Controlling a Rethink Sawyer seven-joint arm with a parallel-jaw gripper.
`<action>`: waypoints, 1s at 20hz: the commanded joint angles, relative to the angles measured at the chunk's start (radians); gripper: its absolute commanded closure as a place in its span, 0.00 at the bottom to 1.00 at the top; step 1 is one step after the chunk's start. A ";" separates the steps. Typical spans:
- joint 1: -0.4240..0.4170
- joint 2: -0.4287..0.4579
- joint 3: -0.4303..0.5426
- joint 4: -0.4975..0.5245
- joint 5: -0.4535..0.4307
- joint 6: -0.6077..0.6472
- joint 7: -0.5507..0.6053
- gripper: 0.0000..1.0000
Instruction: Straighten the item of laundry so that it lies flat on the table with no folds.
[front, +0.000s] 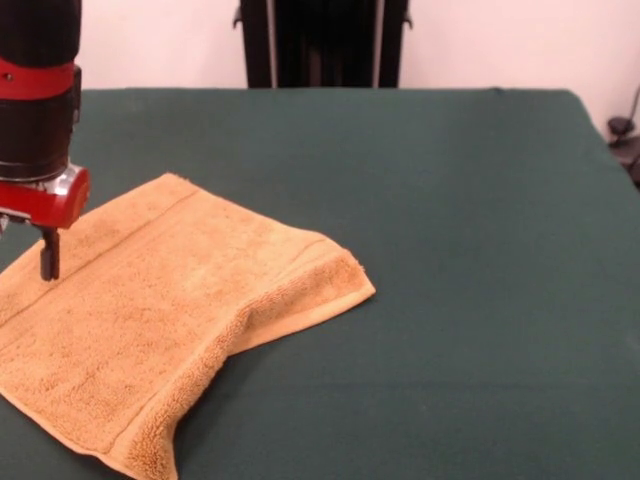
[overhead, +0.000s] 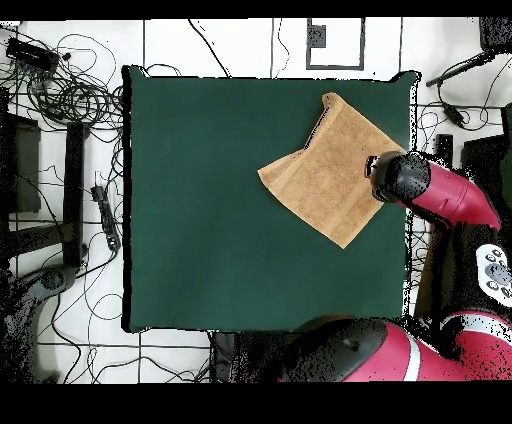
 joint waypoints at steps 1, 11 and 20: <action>0.041 0.020 0.092 0.112 0.032 0.103 0.122 0.00; 0.015 0.057 0.099 0.146 0.005 -0.006 0.123 0.00; -0.014 0.028 0.114 0.269 -0.022 -0.104 0.123 0.00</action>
